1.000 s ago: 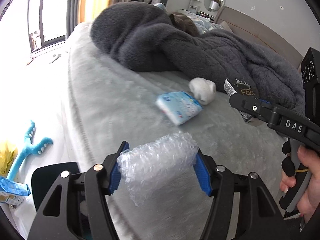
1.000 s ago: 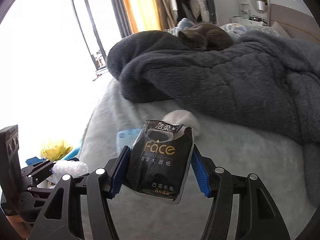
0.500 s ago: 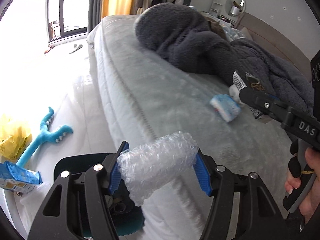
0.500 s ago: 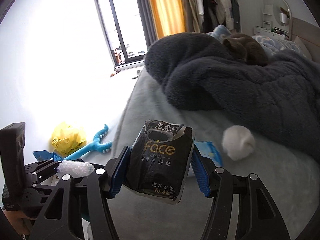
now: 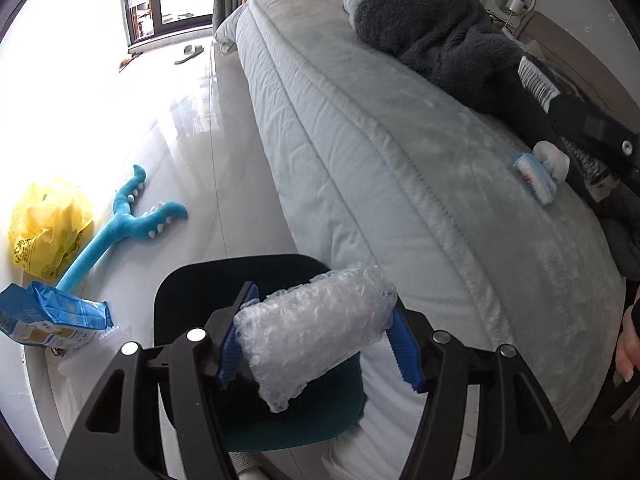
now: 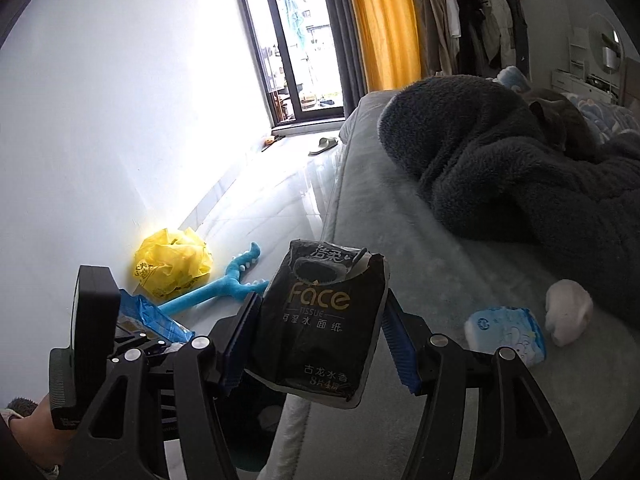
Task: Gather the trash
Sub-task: 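Carry the bubble wrap and the Face tissue pack over the teal bin, then open the left tool to drop the bubble wrap into the bin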
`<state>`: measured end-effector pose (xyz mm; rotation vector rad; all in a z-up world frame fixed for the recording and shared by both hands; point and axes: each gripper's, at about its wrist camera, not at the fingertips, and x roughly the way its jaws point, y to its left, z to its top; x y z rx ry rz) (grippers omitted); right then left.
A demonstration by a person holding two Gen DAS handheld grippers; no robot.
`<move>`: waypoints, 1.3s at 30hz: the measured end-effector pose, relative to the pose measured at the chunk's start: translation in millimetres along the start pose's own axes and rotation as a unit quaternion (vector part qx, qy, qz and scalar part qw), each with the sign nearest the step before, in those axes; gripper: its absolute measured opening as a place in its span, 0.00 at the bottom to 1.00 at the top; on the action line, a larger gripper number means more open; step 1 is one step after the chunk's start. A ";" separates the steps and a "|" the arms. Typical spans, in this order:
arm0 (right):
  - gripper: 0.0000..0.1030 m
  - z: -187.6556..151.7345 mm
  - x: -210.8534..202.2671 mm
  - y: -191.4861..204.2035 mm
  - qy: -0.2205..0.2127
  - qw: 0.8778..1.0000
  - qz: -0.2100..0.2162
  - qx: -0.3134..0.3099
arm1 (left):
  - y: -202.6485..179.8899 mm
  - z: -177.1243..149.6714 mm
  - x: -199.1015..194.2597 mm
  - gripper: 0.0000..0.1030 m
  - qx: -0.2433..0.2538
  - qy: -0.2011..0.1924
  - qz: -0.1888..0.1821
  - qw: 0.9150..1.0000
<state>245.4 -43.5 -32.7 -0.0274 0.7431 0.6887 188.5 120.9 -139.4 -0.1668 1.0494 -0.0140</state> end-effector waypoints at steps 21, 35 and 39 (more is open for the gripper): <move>0.59 0.3 49.2 66.1 0.027 0.999 0.044 -0.018 | 77.0 -50.4 39.5 0.64 -0.038 0.123 0.006 0.992; 0.59 -4.3 79.8 92.0 0.056 0.997 0.052 -0.030 | 106.8 -56.9 30.9 0.78 -0.054 0.131 0.012 0.990; 0.59 -10.5 89.5 97.0 0.070 0.995 0.060 -0.026 | 115.5 -54.5 19.5 0.79 -0.062 0.107 0.013 0.992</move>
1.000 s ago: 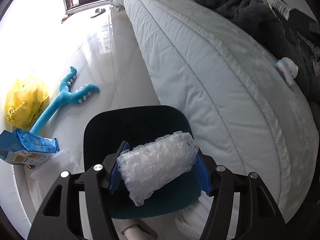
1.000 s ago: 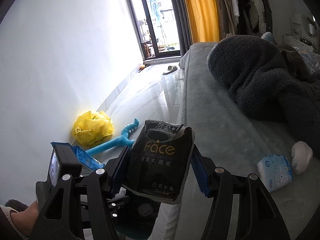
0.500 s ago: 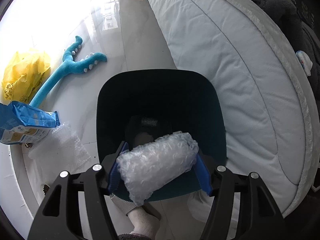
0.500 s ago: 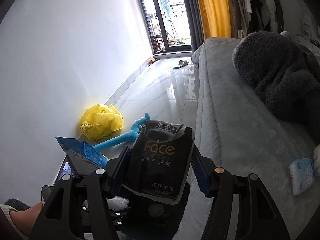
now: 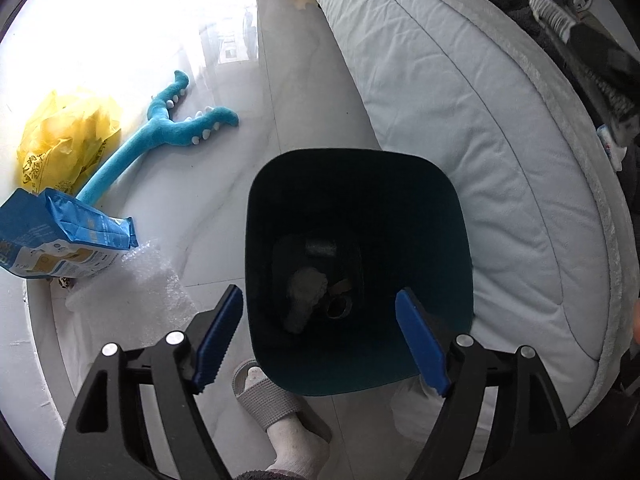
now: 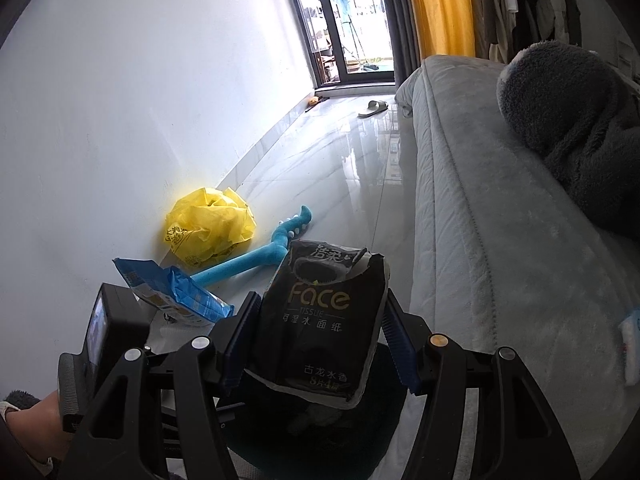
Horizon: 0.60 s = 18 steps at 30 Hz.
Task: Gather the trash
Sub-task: 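Open the left tool to drop the bubble wrap into the bin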
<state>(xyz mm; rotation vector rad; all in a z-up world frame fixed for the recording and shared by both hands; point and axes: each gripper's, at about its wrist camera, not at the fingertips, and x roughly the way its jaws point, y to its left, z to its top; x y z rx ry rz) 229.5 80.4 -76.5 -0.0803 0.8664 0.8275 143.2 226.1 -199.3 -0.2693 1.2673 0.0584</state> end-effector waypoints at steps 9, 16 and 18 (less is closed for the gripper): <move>0.59 -10.2 23.2 6.7 0.033 0.999 0.004 -0.002 | 9.4 5.0 -36.5 0.80 -0.002 -0.076 -0.007 0.997; 0.59 -21.4 42.4 6.5 0.060 0.998 0.002 0.003 | 17.1 7.9 -59.1 0.80 -0.007 -0.120 -0.002 0.993; 0.59 -25.1 48.8 8.6 0.069 0.998 0.001 0.000 | 18.0 8.0 -65.2 0.80 -0.002 -0.133 0.004 0.991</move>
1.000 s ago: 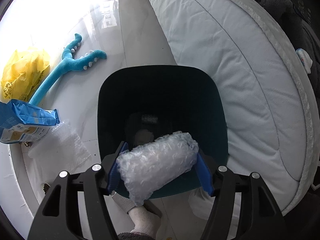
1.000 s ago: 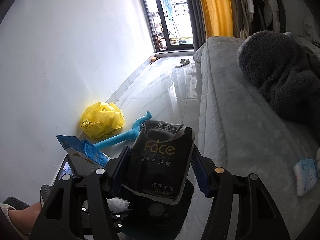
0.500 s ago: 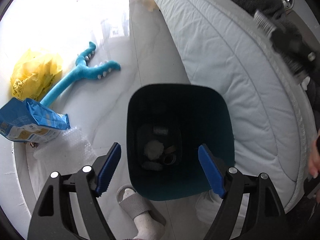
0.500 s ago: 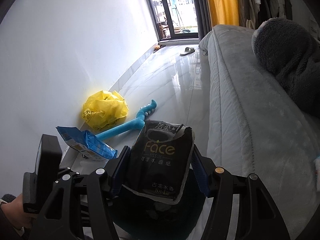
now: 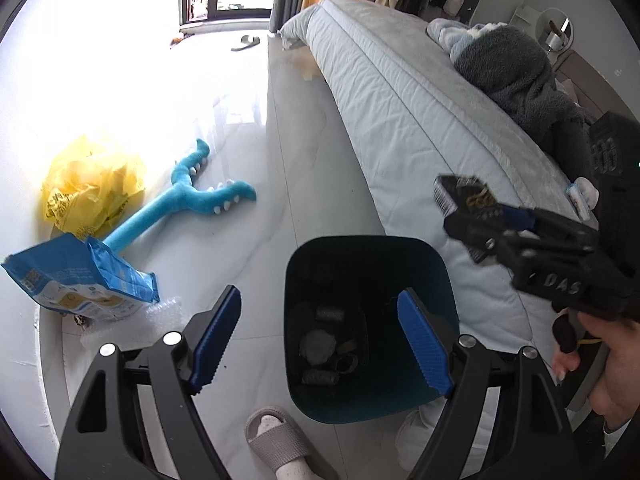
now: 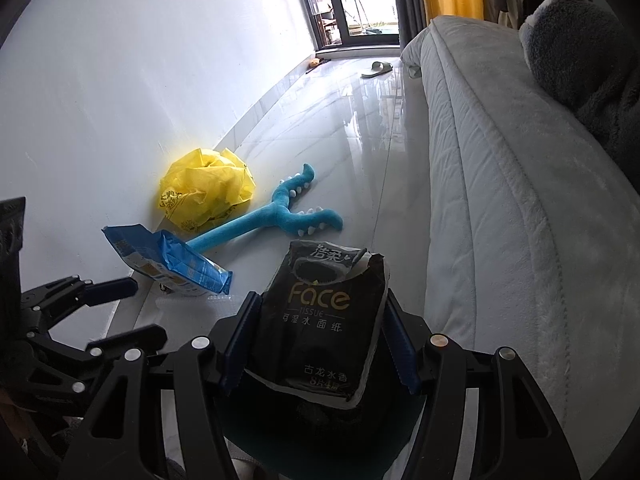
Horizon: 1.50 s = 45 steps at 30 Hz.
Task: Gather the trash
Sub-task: 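Open the left tool to drop the bubble wrap into the bin, then lower the black Face tissue pack into the bin and open the right tool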
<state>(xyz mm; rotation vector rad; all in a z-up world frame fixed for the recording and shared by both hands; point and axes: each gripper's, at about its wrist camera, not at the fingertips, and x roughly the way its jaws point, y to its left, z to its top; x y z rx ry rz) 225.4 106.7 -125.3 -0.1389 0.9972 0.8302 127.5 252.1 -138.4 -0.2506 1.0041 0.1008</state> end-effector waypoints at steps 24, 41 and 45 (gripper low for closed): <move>0.61 -28.6 60.3 20.1 0.116 0.993 -0.011 -0.023 | -3.2 27.0 -77.4 0.69 -0.004 -0.165 -0.028 0.986; 0.70 -15.0 -7.6 7.0 0.061 0.998 0.018 -0.026 | -61.2 44.8 -109.0 0.69 0.027 -0.223 -0.048 0.973; 0.70 -8.1 -32.4 -4.0 0.028 0.999 0.020 -0.020 | -77.5 48.2 -107.9 0.69 0.035 -0.223 -0.057 0.972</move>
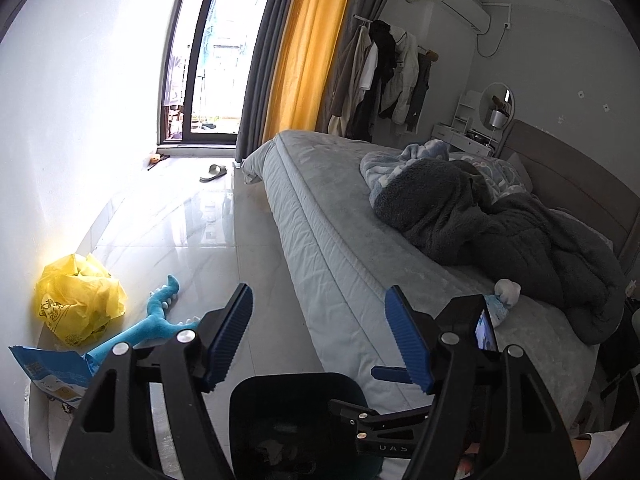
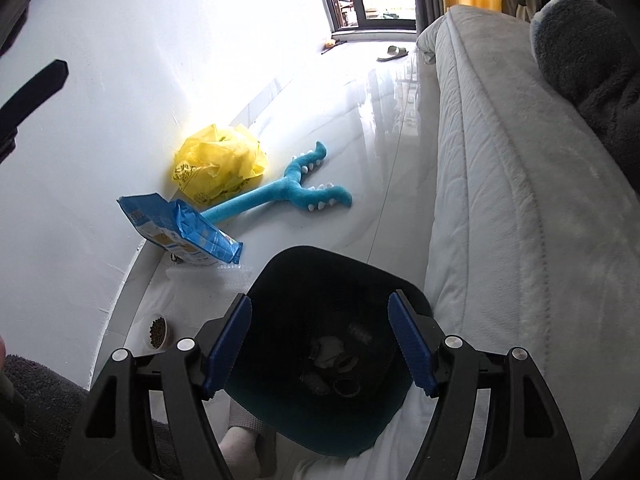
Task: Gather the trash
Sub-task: 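Lower the black Face tissue pack into the bin and open the right tool, then move both tools to the bed toward the diaper pack and sock ball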
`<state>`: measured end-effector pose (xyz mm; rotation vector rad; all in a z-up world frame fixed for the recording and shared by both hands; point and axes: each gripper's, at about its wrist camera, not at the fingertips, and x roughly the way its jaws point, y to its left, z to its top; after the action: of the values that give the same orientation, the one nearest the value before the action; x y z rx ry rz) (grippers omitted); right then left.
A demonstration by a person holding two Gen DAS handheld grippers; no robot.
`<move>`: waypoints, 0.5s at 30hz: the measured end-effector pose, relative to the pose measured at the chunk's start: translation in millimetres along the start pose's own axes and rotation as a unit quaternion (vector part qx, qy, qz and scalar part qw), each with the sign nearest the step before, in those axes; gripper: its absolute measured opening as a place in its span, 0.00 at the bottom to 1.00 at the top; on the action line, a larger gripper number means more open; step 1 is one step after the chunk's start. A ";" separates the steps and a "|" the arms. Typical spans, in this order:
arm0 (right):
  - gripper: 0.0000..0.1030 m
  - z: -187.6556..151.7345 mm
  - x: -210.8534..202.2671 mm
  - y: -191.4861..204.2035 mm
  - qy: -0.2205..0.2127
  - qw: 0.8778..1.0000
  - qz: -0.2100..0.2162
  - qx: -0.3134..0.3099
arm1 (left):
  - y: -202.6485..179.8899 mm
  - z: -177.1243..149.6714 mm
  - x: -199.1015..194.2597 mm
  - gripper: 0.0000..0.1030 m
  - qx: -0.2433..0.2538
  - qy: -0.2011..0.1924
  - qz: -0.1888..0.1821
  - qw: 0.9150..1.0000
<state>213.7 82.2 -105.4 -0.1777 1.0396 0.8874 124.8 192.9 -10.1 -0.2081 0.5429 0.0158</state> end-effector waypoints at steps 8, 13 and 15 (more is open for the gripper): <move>0.71 -2.9 -46.1 -27.0 -0.059 0.998 -0.030 0.005 | -28.2 4.0 10.4 0.69 0.018 0.011 -0.015 1.000; 0.71 -6.5 -66.3 -53.2 -0.079 0.995 -0.063 0.014 | -43.0 1.3 16.6 0.70 0.021 0.020 -0.028 0.999; 0.71 -8.4 -72.9 -63.2 -0.084 0.994 -0.070 0.021 | -49.9 1.3 20.5 0.70 0.022 0.021 -0.033 0.999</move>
<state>238.0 -3.7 -67.7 -0.1372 0.8762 0.7398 146.5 143.5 -10.0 -0.1833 0.5774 -0.0649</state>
